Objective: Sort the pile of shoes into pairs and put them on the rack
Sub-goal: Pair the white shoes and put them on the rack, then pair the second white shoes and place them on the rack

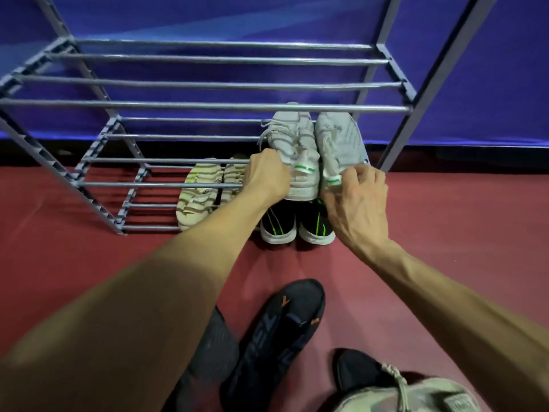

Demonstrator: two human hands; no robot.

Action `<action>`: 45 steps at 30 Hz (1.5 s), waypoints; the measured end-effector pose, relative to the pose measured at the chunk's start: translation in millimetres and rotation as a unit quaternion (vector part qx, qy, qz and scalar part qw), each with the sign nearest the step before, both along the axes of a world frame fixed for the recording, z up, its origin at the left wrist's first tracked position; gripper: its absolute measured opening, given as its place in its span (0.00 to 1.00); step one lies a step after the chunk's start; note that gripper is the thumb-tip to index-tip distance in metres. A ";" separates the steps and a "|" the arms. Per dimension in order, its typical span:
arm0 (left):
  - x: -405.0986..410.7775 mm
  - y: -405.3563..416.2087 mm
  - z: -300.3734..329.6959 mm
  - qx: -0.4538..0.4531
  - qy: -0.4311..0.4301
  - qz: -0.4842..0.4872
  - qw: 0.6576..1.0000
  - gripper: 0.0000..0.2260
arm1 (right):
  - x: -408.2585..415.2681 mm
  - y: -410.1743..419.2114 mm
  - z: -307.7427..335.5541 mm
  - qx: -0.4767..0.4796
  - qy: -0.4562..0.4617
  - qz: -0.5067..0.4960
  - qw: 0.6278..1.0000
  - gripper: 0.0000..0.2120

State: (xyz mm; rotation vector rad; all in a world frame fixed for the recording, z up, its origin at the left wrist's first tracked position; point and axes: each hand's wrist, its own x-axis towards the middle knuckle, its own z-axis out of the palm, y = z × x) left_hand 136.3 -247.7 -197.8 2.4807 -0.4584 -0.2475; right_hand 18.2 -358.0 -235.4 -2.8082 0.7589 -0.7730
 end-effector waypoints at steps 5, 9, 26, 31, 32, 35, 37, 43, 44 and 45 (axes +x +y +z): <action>-3.3 -1.9 -2.3 0.001 -0.018 0.069 0.997 0.11 | 6.5 -10.9 11.8 0.078 0.024 0.021 0.996 0.14; -4.6 2.8 -3.8 -0.063 0.020 0.063 0.996 0.13 | 1.5 -8.5 12.0 0.136 0.003 0.037 0.990 0.17; -129.4 217.5 -98.7 -0.014 0.052 -0.010 0.998 0.12 | -86.3 123.5 -50.8 0.103 0.350 0.233 0.901 0.17; -158.0 274.9 -115.6 -0.014 0.050 0.056 0.997 0.12 | -96.4 158.5 -59.8 0.078 0.387 0.287 0.873 0.14; -163.1 284.6 -117.3 -0.022 0.041 0.067 0.997 0.12 | -98.8 164.5 -61.1 0.064 0.402 0.302 0.862 0.13; -173.3 311.3 -113.8 -0.046 0.010 0.135 0.990 0.11 | -103.1 182.0 -63.9 0.057 0.418 0.344 0.839 0.15; -176.1 327.5 -109.5 -0.030 0.000 0.182 0.983 0.09 | -103.9 193.7 -63.1 0.050 0.413 0.359 0.835 0.13; -184.2 359.7 -114.5 0.093 0.078 0.266 0.956 0.13 | -103.6 216.1 -54.7 0.078 0.429 0.381 0.816 0.10; -185.8 361.2 -115.3 0.102 0.094 0.278 0.950 0.15 | -102.3 217.3 -54.7 0.080 0.430 0.386 0.812 0.10; -187.2 362.2 -116.1 0.106 0.109 0.290 0.945 0.17 | -101.2 218.3 -55.2 0.081 0.430 0.388 0.811 0.10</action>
